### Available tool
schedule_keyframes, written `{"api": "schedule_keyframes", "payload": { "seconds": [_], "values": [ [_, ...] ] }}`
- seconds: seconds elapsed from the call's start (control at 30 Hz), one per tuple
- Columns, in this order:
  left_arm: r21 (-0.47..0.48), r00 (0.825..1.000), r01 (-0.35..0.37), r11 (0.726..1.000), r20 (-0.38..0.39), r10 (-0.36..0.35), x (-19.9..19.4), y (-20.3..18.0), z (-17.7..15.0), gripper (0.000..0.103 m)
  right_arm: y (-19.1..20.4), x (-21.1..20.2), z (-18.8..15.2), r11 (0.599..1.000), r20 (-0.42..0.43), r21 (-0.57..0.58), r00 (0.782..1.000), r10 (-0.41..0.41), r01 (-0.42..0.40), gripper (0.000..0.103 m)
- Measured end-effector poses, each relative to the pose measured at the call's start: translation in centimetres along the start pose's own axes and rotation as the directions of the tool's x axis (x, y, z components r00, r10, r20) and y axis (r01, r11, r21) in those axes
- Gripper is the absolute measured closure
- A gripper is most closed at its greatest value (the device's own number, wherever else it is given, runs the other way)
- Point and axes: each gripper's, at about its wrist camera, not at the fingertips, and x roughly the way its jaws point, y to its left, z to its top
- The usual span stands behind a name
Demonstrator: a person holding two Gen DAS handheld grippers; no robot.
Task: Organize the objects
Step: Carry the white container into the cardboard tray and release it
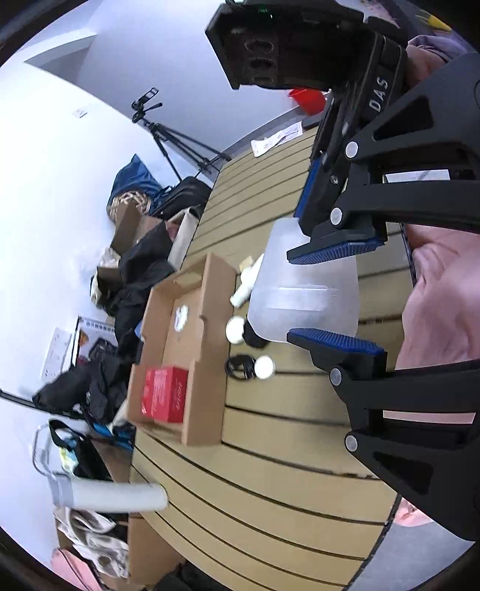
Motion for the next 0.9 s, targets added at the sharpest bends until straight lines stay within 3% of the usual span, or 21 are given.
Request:
{"api": "schedule_keyframes", "payload": {
  "seconds": [0.13,0.23,0.37,0.47,0.57,0.73,0.8,0.9],
  "values": [
    [0.032,0.999,0.020,0.999,0.042,-0.021,-0.3,-1.0,2.7,0.071,-0.4,-1.1,2.4,1.000,0.057,-0.011,0.998,-0.005,0.005,0.076],
    [0.026,0.998,0.035,0.999,0.052,-0.036,0.9,0.0,7.1,0.071,-0.8,-0.5,7.0,0.999,0.092,-0.037,0.995,0.023,-0.020,0.076],
    [-0.063,1.000,0.022,0.998,0.005,-0.022,5.0,4.0,14.6,0.071,-2.0,3.2,13.5,0.996,0.060,-0.008,0.995,0.085,-0.085,0.076],
    [-0.097,0.998,-0.032,0.995,-0.049,0.027,8.7,7.0,17.7,0.071,-3.6,8.1,17.4,0.992,0.002,0.036,0.992,0.123,-0.123,0.076],
    [-0.087,0.988,-0.128,0.988,-0.102,0.119,12.6,9.8,18.3,0.071,-4.9,14.3,18.6,0.992,-0.076,0.067,0.991,0.113,-0.108,0.076],
    [-0.110,0.961,-0.203,0.973,-0.214,0.176,17.7,14.6,16.3,0.071,-6.7,23.4,17.5,0.996,-0.215,0.083,0.975,0.058,-0.041,0.076],
    [-0.064,0.935,-0.252,0.966,-0.274,0.226,19.6,15.6,15.4,0.072,-7.3,25.8,16.8,0.994,-0.249,0.109,0.968,0.043,-0.016,0.076],
    [0.035,0.916,-0.312,0.949,-0.252,0.311,20.2,15.4,14.7,0.071,-7.5,27.6,16.1,0.993,-0.273,0.119,0.961,0.046,-0.014,0.075]
  ]
}}
